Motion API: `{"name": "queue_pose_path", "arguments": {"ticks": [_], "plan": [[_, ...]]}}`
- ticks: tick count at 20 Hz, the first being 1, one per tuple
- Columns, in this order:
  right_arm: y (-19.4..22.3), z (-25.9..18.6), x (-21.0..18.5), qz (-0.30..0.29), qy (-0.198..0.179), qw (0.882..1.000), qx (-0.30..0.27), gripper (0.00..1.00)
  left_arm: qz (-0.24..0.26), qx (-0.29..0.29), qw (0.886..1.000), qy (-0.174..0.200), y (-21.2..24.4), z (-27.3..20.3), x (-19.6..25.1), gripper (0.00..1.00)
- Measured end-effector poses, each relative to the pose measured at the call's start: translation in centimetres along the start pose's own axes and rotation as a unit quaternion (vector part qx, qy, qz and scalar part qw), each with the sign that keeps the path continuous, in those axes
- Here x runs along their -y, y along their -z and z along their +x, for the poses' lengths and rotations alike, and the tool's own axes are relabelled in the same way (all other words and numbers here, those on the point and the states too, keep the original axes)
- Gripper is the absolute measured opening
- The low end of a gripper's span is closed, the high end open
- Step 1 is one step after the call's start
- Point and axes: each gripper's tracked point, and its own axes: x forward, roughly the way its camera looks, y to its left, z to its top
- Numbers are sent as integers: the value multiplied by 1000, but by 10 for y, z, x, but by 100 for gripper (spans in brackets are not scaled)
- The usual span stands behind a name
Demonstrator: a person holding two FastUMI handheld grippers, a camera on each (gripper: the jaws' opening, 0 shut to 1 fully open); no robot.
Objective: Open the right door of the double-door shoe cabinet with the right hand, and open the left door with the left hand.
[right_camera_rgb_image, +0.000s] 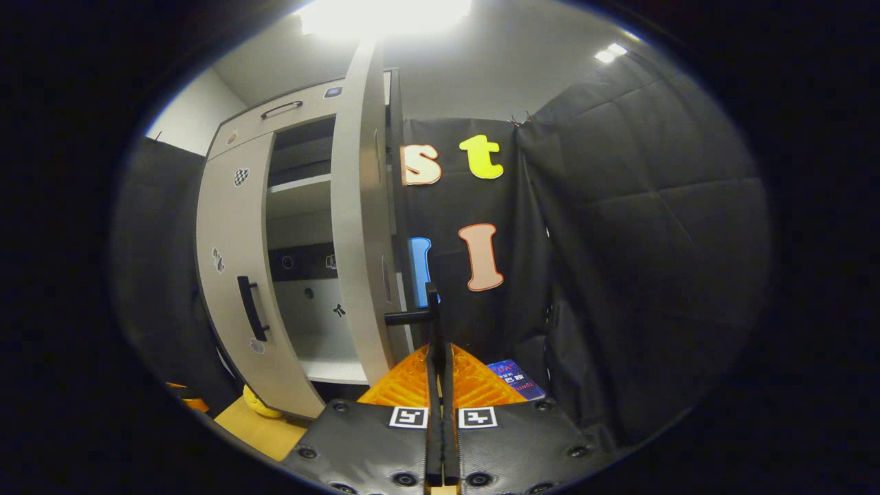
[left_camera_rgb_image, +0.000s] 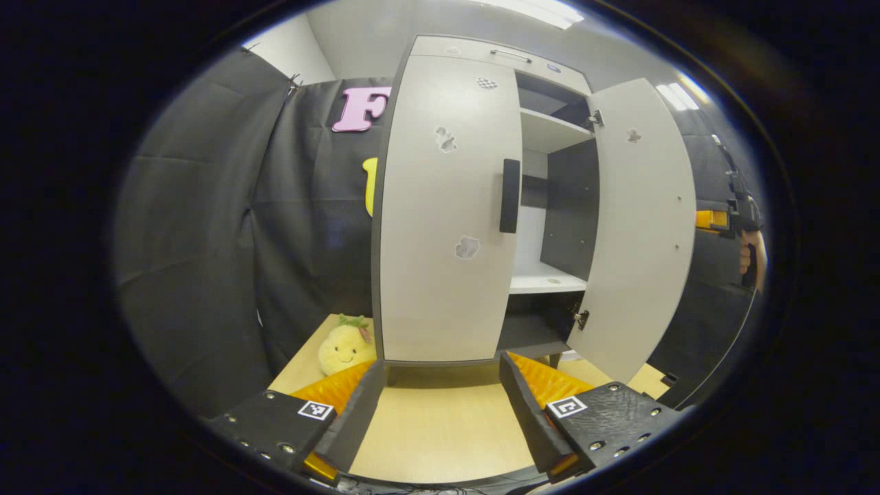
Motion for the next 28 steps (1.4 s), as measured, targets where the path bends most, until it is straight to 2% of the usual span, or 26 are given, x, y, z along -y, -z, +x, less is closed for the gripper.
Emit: {"name": "queue_pose_path", "arguments": {"ticks": [4, 7, 8, 12, 17, 19, 22, 23, 26, 28], "plan": [[-2, -3, 2, -8, 6, 1000, 9, 2, -35, -13, 999, 2, 8, 0, 2, 96], [0, -11, 1, -7, 5, 1000, 3, 2, -25, -8, 1000, -5, 4, -2, -5, 96], [2, -16, 7, -8, 15, 1000, 2, 2, -15, -5, 1000, -9, 1, -2, -10, 96], [5, -48, 43, 15, 62, 998, -1, 2, 17, 16, 1000, -11, -15, 2, -14, 96], [-14, -95, 104, 13, 169, 985, 18, 2, 36, 63, 997, 32, -67, 28, 11, 96], [-17, -105, 120, 17, 196, 980, 16, 2, 36, 90, 994, 46, -92, 36, 27, 97], [-18, -104, 127, 35, 204, 978, 19, 24, 33, 117, 991, 61, -127, 53, 49, 96], [-18, -101, 127, 39, 201, 978, 24, 46, 32, 122, 990, 70, -137, 60, 57, 96], [-9, -93, 147, 5, 225, 974, 14, 99, 40, 133, 987, 79, -163, 80, 77, 96], [-7, -82, 156, -29, 230, 973, 6, 98, 48, 142, 986, 75, -177, 97, 83, 96]]}}
